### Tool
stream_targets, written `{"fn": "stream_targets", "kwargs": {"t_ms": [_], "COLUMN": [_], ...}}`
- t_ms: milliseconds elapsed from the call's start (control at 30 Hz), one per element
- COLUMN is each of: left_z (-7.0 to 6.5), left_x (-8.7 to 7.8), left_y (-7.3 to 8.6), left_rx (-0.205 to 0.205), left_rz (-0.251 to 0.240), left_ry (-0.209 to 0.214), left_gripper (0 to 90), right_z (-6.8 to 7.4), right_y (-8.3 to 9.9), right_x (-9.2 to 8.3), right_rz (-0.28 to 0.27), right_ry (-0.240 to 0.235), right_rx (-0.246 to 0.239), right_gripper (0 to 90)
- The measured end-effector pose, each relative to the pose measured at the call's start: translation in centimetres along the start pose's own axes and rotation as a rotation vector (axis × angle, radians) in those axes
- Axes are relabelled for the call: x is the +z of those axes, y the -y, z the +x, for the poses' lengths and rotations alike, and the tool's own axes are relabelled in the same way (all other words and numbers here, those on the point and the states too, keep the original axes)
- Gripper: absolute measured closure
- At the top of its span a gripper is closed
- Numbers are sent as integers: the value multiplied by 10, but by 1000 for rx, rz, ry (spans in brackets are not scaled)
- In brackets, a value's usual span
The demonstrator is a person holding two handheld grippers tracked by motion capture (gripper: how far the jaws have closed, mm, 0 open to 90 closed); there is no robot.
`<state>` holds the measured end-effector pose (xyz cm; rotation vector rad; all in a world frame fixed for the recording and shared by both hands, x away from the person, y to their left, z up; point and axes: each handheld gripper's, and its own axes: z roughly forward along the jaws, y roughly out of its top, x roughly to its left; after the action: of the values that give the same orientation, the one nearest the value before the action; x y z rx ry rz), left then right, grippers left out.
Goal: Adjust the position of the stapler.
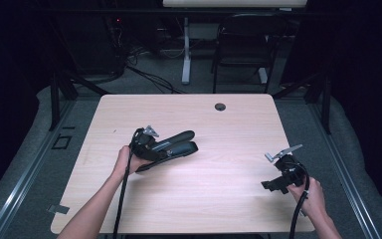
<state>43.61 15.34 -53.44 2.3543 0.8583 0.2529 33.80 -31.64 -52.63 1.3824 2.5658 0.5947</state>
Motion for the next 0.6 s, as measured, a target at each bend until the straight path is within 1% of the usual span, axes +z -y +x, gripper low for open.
{"fn": "stream_targets", "kwargs": {"t_ms": [100, 133, 200, 267, 367, 467, 500, 533, 600], "left_z": [0, -1, -1, -1, -2, -3, -4, -4, -5], "left_x": [0, -1, -1, -1, -2, -2, -2, -2, -2], "left_y": [0, 0, 0, 0, 1, 1, 1, 1, 1], "left_rx": [8, 17, 18, 32, 42, 43, 49, 54, 62], "left_rz": [2, 5, 5, 8, 11, 9, 8, 9, 10], "left_ry": [5, 12, 15, 25, 40, 45, 54, 60, 64], "left_gripper": [420, 425, 434, 443, 457, 470, 474, 479, 487], "right_z": [0, 1, 0, 1, 1, 1, 1, 1, 1], "right_y": [0, 0, 0, 0, 0, 0, 1, 1, 1], "right_x": [0, 0, 0, 0, 0, 0, 0, 0, 0], "right_rz": [-9, -6, -6, -5, -5, -9, -13, -11, -14], "right_ry": [-3, -3, -3, -4, -5, -10, -16, -9, -17], "right_rx": [11, 13, 13, 14, 15, 18, 21, 19, 22], "right_gripper": [32, 32, 33, 34, 35, 35, 35, 35, 35]}}
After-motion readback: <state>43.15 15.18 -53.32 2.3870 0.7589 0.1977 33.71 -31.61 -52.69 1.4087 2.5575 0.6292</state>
